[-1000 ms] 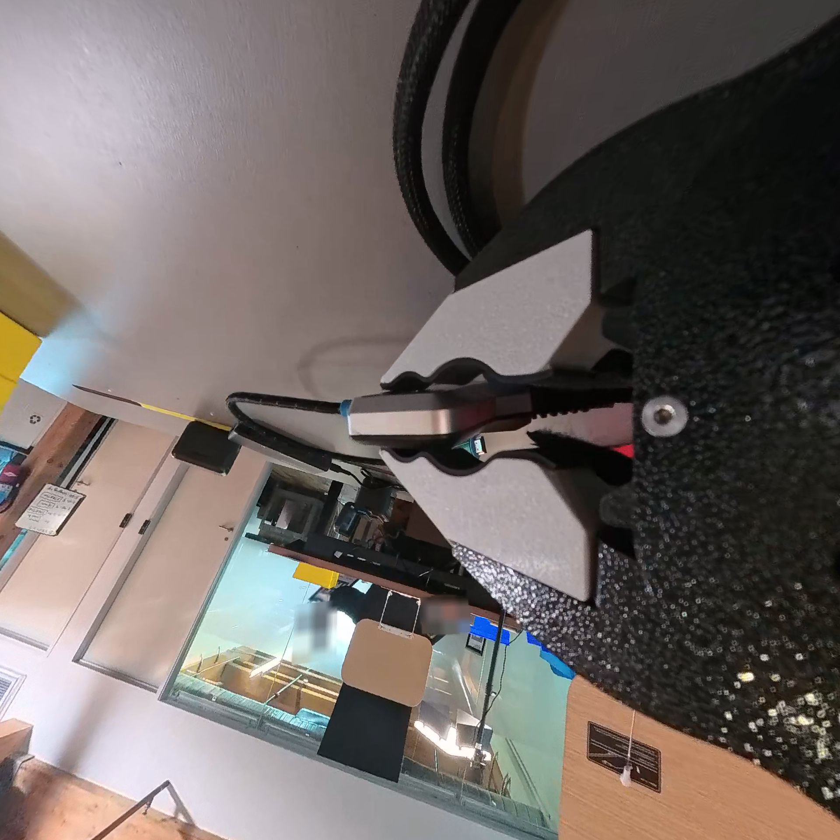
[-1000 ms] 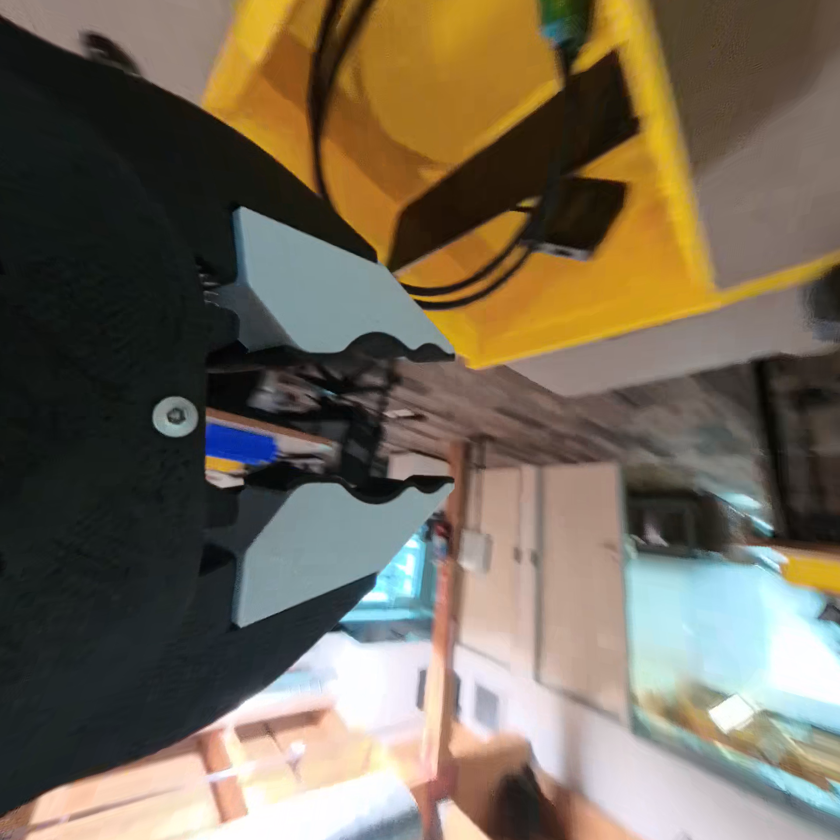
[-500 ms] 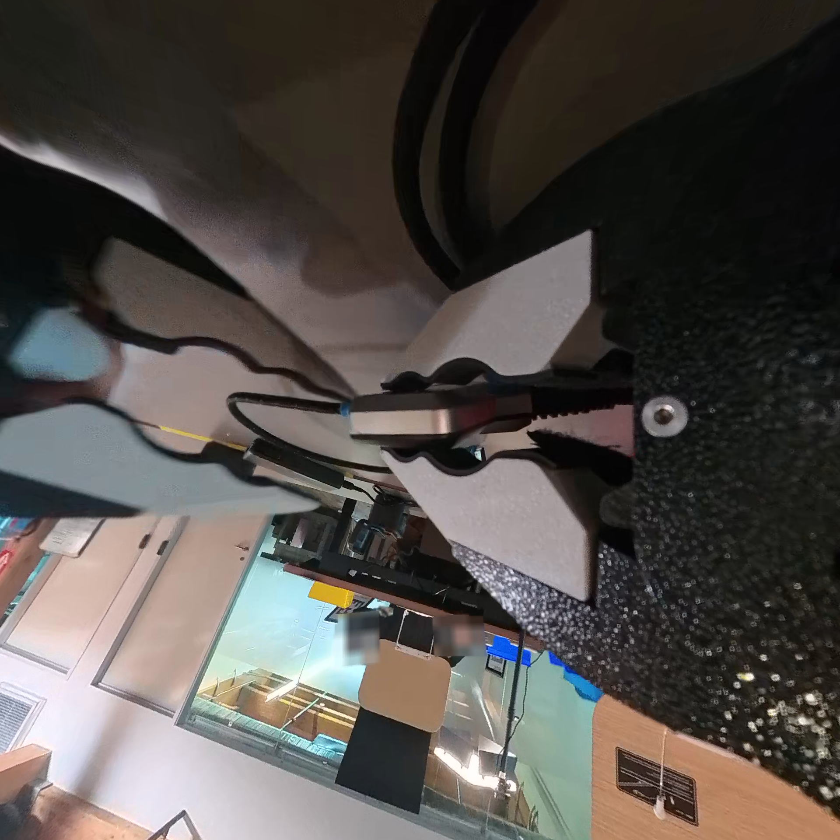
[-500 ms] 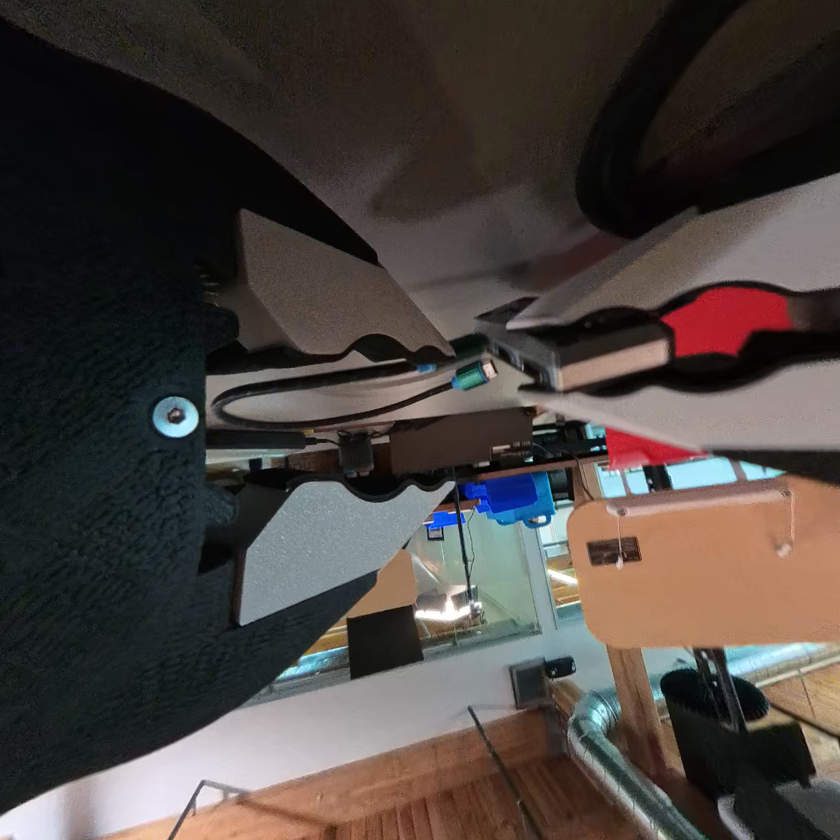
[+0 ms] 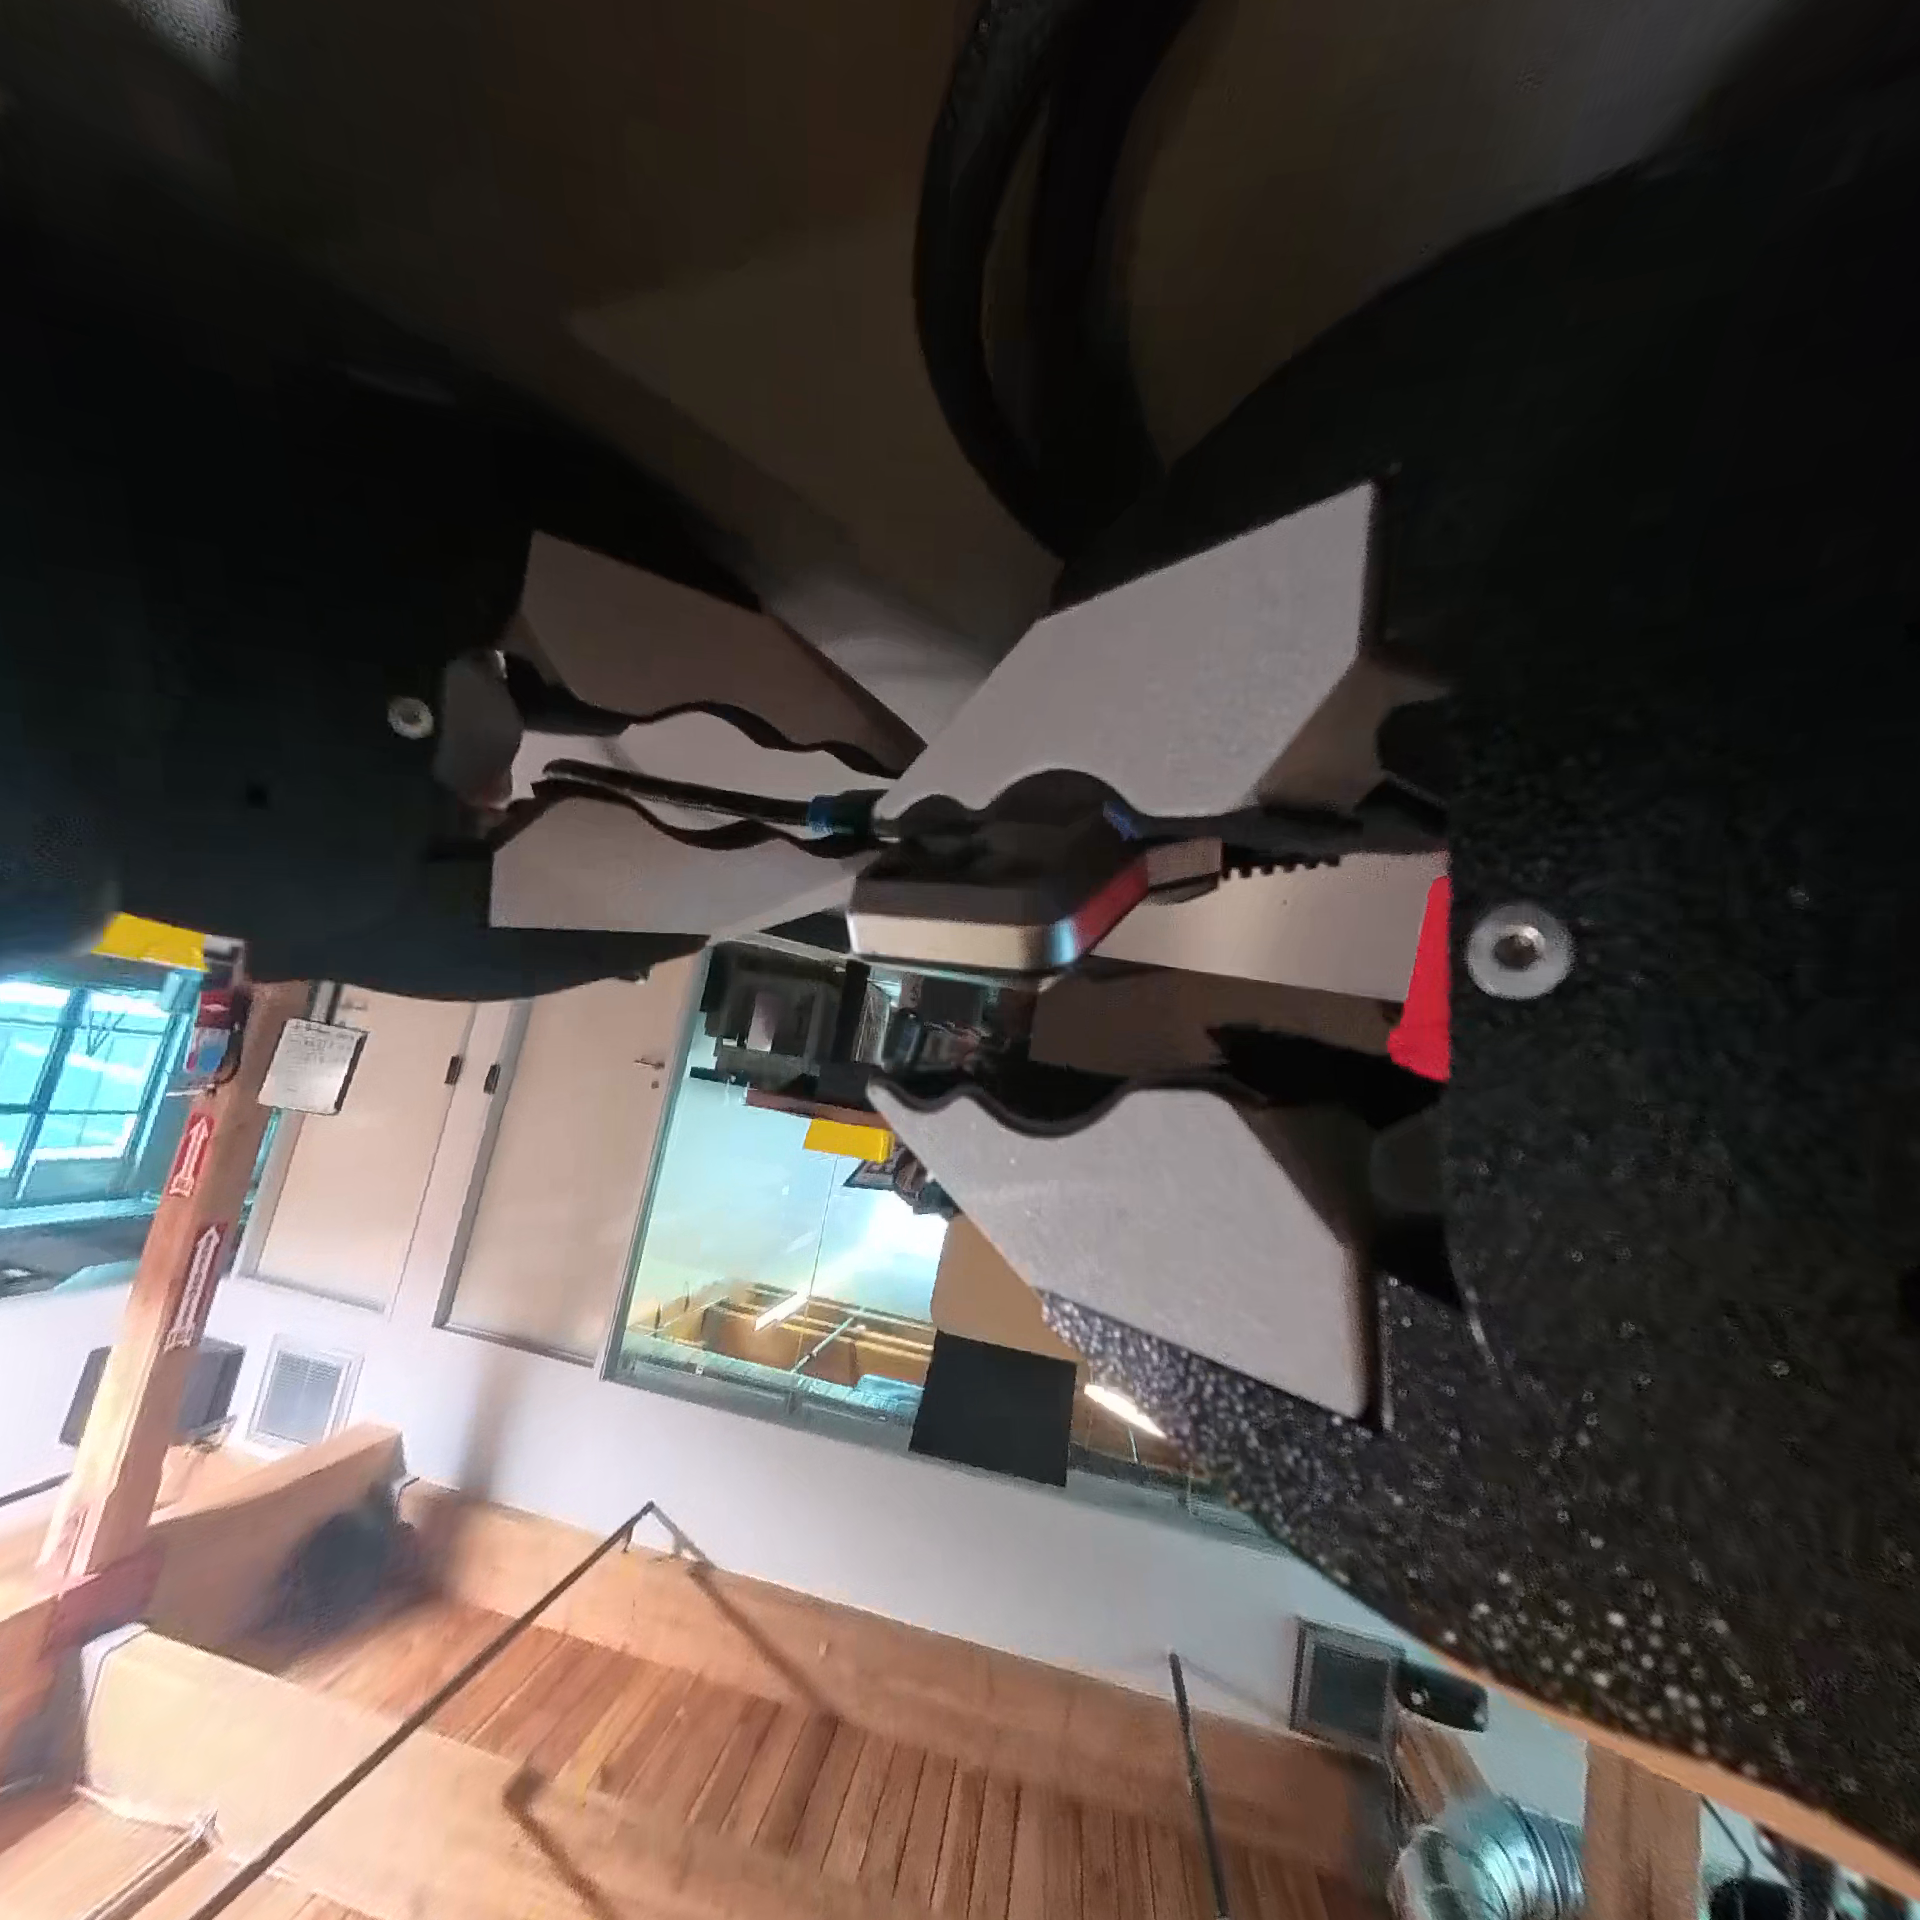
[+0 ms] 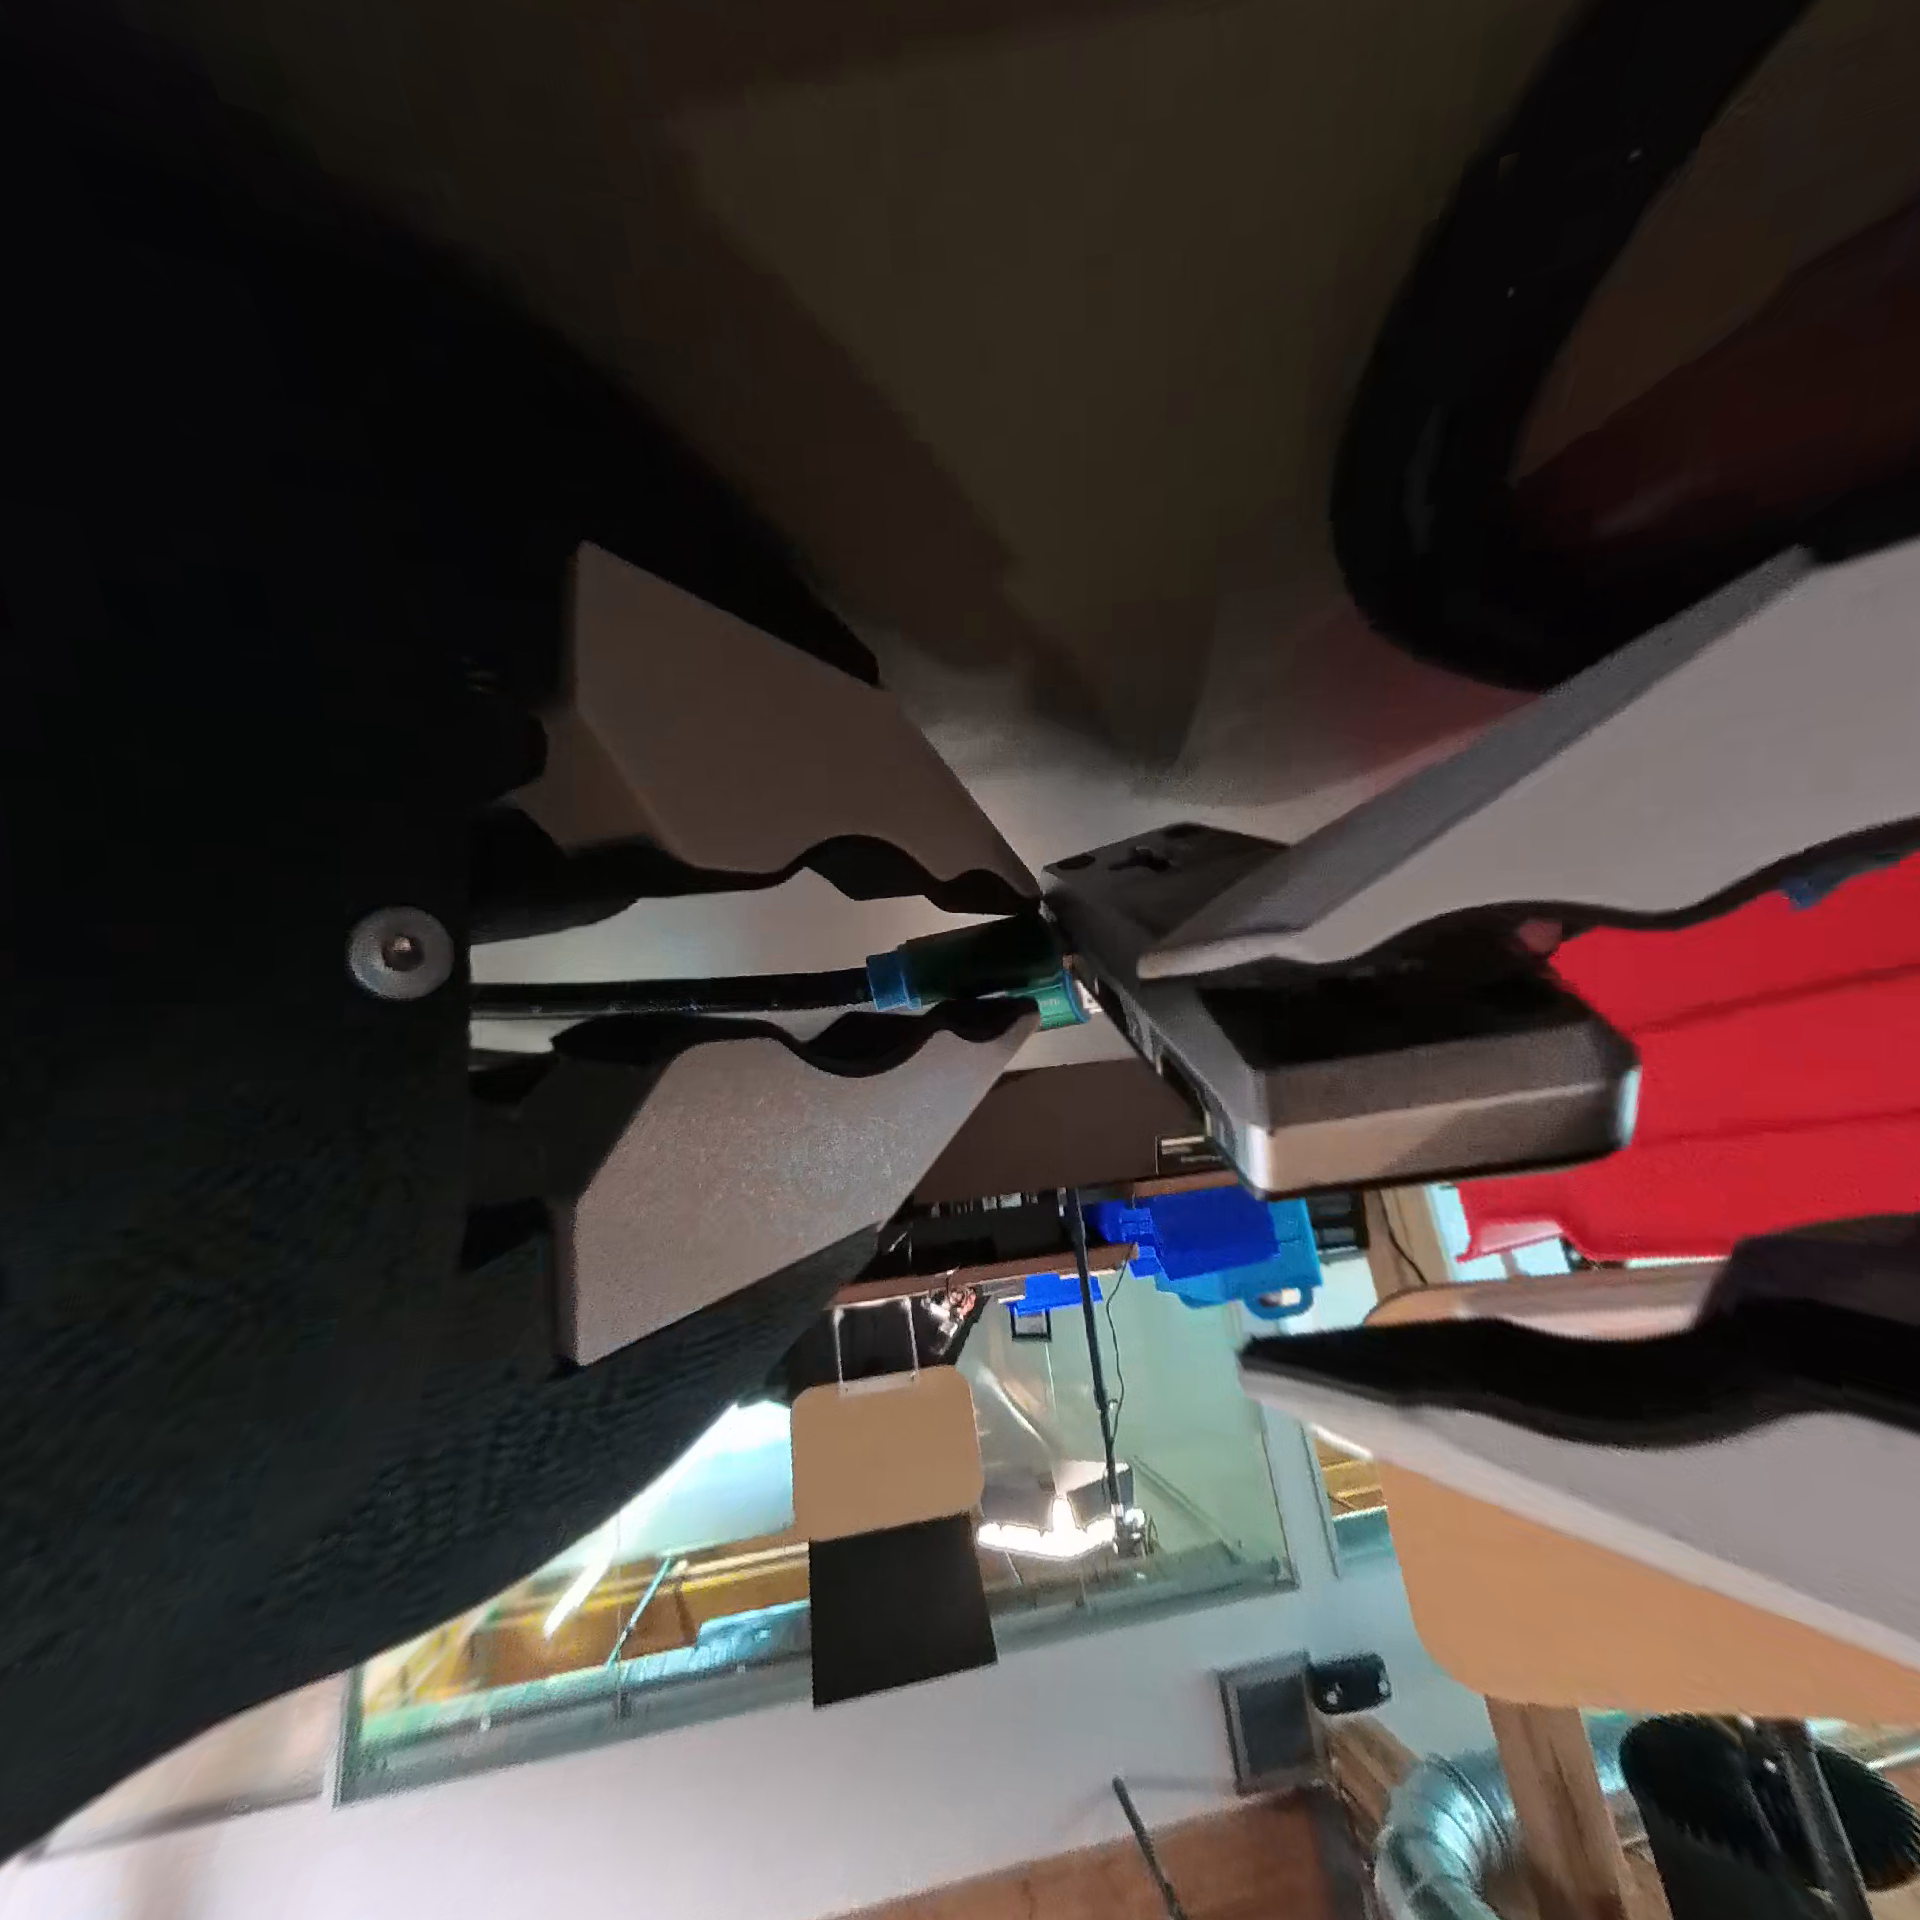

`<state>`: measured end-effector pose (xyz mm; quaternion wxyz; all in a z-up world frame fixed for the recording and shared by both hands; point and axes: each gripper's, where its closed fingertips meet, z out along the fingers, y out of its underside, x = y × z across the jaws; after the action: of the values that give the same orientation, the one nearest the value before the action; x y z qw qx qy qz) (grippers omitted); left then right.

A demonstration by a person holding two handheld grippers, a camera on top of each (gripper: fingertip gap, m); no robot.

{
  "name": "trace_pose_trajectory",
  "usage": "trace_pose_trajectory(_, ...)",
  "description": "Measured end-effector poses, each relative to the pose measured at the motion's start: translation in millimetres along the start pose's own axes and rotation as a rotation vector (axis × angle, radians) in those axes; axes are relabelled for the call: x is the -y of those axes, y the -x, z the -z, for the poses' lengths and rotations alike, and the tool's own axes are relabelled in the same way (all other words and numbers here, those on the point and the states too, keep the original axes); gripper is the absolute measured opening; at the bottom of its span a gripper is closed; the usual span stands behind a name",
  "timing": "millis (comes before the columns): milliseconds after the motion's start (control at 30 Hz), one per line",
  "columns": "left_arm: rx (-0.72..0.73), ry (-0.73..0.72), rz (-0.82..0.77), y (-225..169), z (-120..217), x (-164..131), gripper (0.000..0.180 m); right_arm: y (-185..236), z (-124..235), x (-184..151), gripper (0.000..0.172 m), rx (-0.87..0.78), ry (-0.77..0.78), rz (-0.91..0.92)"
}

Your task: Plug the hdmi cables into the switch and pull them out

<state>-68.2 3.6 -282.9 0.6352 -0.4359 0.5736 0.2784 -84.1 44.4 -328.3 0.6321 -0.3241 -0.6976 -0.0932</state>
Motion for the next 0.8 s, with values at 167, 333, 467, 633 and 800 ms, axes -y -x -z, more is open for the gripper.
trace_pose_trajectory(167, -0.044, 0.117, 0.122, 1, -4, -17, 0.058, -2, 7, -6, 0.013, 0.017, -0.004, -0.054)
trace_pose_trajectory(333, -0.111, 0.146, 0.189, 1, 1, -26, 0.058, -6, 17, -11, 0.012, 0.046, -0.029, -0.168)
trace_pose_trajectory(467, -0.135, -0.18, 0.42, 26, 24, 19, 0.052, -10, 28, -27, 0.012, 0.05, -0.026, -0.232)
trace_pose_trajectory(633, 0.093, -0.381, 0.772, 91, 48, 14, 0.048, -10, 51, -35, 0.011, 0.102, -0.106, -0.306)
trace_pose_trajectory(800, 0.14, -0.139, 0.751, 82, 28, -15, 0.035, -11, 70, -29, 0.011, 0.157, -0.215, -0.354)
